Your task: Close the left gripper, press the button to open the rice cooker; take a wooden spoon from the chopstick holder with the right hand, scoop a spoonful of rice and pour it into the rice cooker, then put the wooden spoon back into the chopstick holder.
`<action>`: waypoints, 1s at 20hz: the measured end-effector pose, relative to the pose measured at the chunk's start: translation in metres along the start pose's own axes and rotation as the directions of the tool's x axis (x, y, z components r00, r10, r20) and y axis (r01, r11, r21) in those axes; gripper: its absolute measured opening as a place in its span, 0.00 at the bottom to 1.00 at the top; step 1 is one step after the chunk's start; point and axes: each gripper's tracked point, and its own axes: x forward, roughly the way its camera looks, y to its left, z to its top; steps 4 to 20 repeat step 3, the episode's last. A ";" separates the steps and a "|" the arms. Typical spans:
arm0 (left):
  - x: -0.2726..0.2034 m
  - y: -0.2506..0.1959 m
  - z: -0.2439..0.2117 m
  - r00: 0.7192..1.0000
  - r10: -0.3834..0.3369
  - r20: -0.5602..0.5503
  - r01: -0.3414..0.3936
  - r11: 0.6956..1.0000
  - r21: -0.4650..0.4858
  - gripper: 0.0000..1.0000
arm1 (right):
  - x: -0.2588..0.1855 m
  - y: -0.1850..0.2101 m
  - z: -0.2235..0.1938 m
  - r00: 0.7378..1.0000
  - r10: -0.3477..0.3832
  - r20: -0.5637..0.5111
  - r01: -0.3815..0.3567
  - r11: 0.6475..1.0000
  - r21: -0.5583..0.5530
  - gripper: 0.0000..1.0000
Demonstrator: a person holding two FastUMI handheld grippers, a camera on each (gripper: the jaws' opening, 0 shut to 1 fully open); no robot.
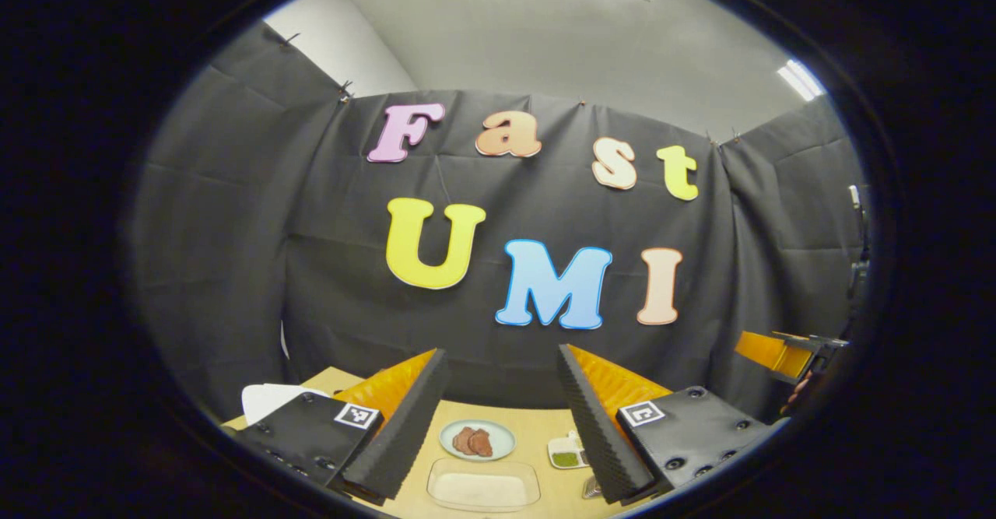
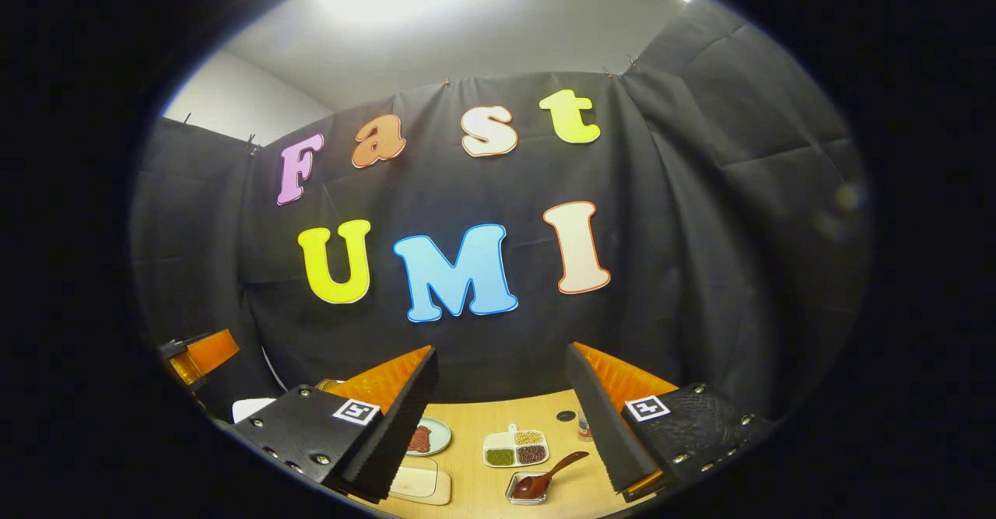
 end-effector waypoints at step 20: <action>-0.005 0.000 -0.003 1.000 -0.017 -0.009 0.017 1.000 0.019 0.98 | -0.019 0.005 0.008 0.999 -0.020 0.037 0.021 0.999 -0.024 0.99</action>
